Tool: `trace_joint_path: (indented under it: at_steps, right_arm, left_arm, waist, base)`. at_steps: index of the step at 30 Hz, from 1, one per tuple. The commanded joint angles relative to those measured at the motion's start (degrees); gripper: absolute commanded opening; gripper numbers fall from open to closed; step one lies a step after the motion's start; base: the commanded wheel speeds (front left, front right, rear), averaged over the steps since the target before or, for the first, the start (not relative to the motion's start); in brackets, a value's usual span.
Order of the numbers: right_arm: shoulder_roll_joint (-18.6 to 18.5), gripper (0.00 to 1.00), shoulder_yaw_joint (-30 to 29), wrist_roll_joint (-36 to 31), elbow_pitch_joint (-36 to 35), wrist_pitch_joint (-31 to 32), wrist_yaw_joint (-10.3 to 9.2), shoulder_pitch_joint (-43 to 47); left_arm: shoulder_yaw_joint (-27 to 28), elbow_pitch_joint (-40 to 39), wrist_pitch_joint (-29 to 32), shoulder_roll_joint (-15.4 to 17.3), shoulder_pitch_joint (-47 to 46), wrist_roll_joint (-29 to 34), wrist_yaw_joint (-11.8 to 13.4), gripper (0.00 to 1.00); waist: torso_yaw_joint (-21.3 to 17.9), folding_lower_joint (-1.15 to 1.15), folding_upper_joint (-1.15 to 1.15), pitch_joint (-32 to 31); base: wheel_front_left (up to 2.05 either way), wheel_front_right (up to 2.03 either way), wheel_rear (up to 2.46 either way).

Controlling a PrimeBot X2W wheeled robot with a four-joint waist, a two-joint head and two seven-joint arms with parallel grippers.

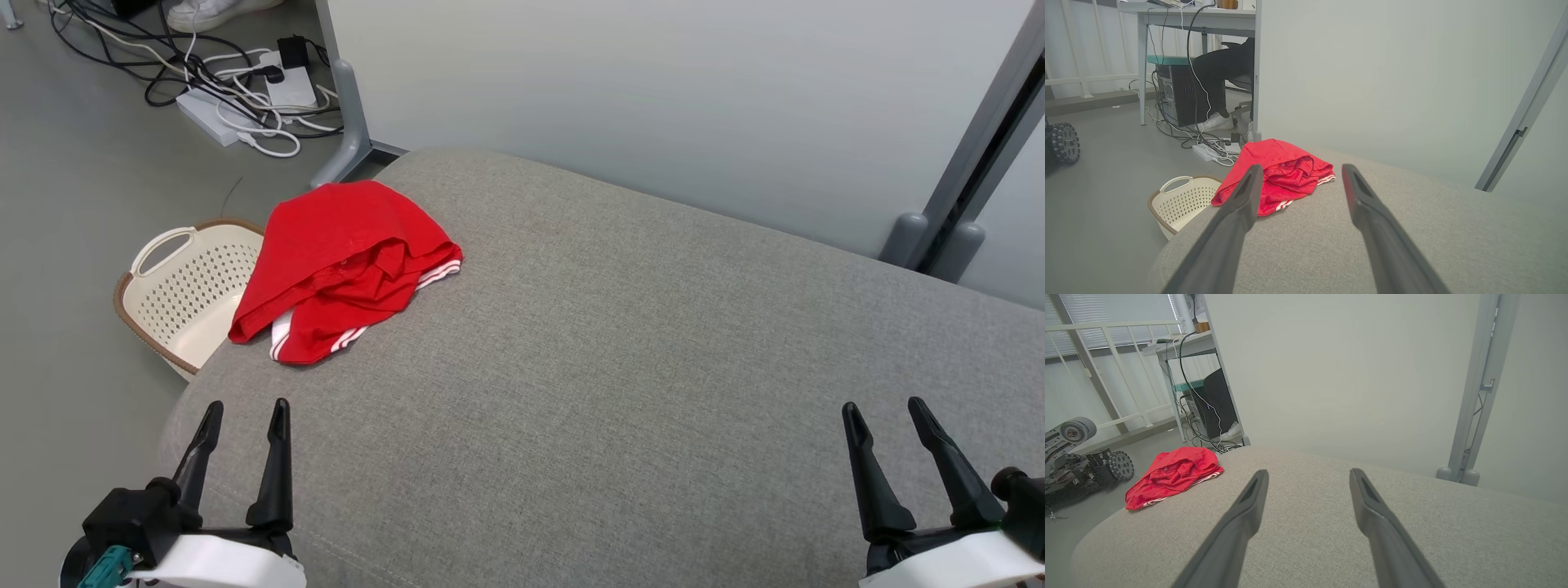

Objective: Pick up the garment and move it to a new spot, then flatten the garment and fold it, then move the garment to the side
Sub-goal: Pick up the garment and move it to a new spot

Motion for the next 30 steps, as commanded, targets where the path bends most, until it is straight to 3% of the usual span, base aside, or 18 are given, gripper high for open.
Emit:
trace_joint_path:
  at_steps: [1,11,18,24,30]
  right_arm:
    - [-0.2,1.00,-0.1,0.4,0.1,-0.2,0.00,-0.1]
    - [-2.3,1.00,0.9,-0.4,-3.0,1.8,0.00,-3.8]
    - [-4.5,1.00,2.4,-0.7,-5.9,3.7,0.00,-8.9]
    - [-6.0,1.00,3.4,-0.8,-6.9,3.9,0.00,-12.3]
    - [-6.1,1.00,3.7,-0.3,-6.3,2.6,0.00,-15.0]
  left_arm:
    - [0.0,-0.4,0.1,0.6,-0.4,0.2,0.3,1.00]
    - [2.7,-2.6,-1.7,-1.4,-7.0,-0.5,0.5,1.00]
    - [6.0,-1.0,-2.4,-2.4,-17.3,-0.7,-1.8,1.00]
    - [8.2,5.8,-2.4,-0.8,-25.5,-1.5,-4.6,1.00]
    - [8.1,19.8,-0.2,1.7,-35.2,-3.3,-9.0,1.00]
  waist:
    - [-0.2,0.00,0.00,0.1]
    - [-4.2,0.00,0.00,8.2]
    - [-9.6,0.00,0.00,18.1]
    - [-13.3,0.00,0.00,24.6]
    - [-16.2,0.00,0.00,30.1]
  base:
    - [0.00,0.00,0.00]
    - [0.00,0.00,0.00]
    - [0.00,0.00,0.00]
    - [0.00,0.00,0.00]
    - [0.00,0.00,0.00]
